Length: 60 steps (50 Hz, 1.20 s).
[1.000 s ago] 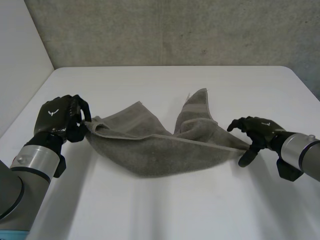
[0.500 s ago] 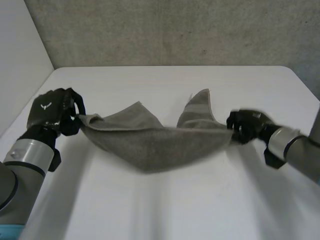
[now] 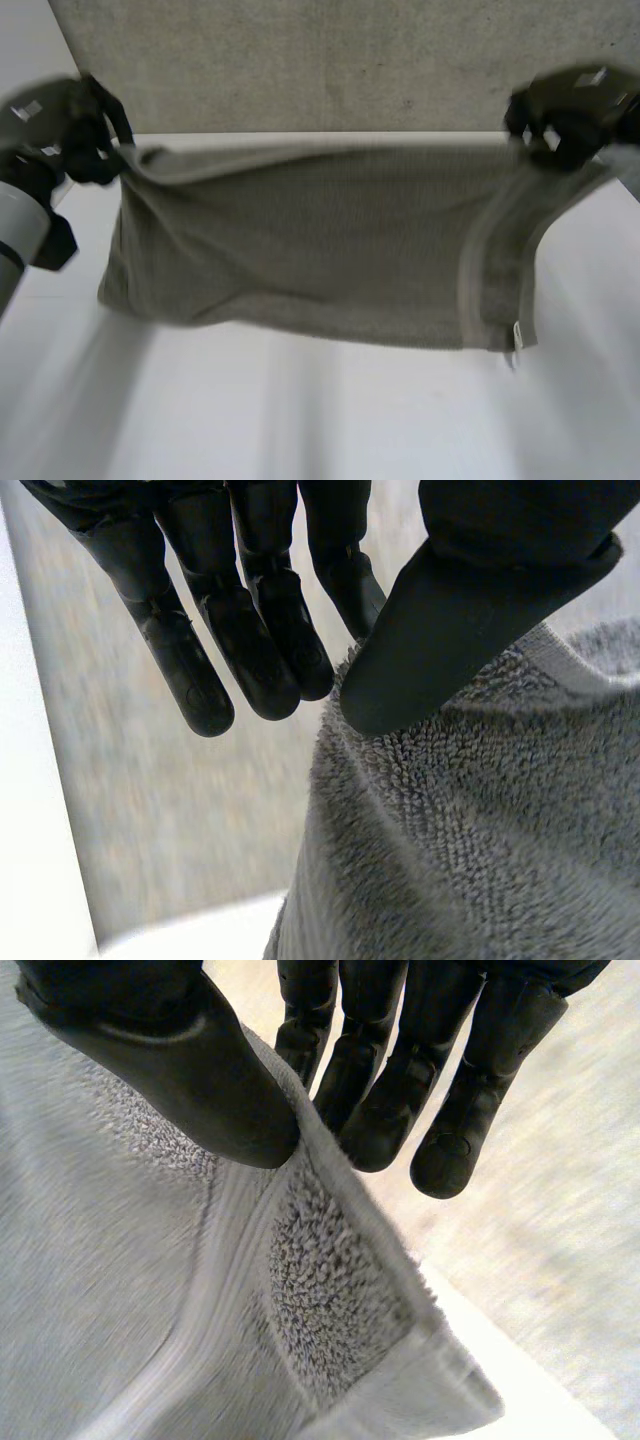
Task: Fold the laundry
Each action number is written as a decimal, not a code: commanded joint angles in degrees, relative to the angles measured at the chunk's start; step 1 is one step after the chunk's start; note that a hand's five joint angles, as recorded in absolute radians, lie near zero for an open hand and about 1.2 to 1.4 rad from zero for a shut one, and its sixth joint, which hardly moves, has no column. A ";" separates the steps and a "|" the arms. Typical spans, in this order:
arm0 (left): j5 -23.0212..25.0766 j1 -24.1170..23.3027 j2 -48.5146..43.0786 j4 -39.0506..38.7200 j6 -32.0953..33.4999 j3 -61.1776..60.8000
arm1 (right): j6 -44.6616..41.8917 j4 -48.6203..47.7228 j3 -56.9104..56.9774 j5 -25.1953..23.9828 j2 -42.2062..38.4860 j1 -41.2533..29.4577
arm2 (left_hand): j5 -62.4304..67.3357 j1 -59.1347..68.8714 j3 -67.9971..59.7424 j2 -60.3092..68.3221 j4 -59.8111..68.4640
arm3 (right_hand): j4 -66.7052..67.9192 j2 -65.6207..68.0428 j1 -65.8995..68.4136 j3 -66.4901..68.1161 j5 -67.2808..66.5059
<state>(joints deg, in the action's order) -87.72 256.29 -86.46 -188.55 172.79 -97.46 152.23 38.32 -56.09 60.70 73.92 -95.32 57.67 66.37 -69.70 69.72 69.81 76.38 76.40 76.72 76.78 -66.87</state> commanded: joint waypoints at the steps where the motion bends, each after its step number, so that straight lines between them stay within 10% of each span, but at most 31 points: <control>1: 0.00 -0.27 -14.85 2.30 0.53 1.91 | -10.19 6.43 3.61 7.31 -11.50 -4.34 | 12.33 13.63 -10.30 10.28 10.19 | 3.62 3.60 3.28 3.22 -3.13; 12: -0.09 -1.15 -27.63 3.10 -0.52 30.53 | -6.44 -17.43 29.07 17.42 -21.01 -10.40 | 12.33 13.63 -10.30 10.28 10.19 | 3.62 3.60 3.28 3.22 -3.13; 21: -5.10 -2.47 -23.32 -7.45 -5.71 41.39 | 2.72 -33.13 28.41 21.13 -15.74 -10.50 | 12.33 13.63 -10.30 10.28 10.19 | 3.62 3.60 3.28 3.22 -3.13; 33: -6.94 -0.10 -22.18 -10.34 -10.02 17.53 | 1.40 -14.59 9.64 14.54 -15.12 -10.32 | 12.33 13.63 -10.30 10.28 10.19 | 3.62 3.60 3.28 3.22 -3.13; 45: -6.85 2.02 -25.52 -18.79 -9.49 -7.48 | -11.94 -19.50 -23.59 11.99 -12.67 -10.32 | 12.33 13.63 -10.30 10.28 10.19 | 3.62 3.60 3.28 3.22 -3.13; 60: -6.77 5.27 -18.50 -15.18 -8.00 -16.70 | -16.44 -23.63 -39.35 11.99 -6.96 -8.83 | 12.33 13.63 -10.30 10.28 10.19 | 3.62 3.60 3.28 3.22 -3.13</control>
<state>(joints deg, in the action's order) -94.49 260.63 -108.48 -204.89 163.83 -112.21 135.71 16.33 -91.45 72.80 64.93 -105.27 58.42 66.38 -69.73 69.76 69.82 76.38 77.31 76.73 76.93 -67.03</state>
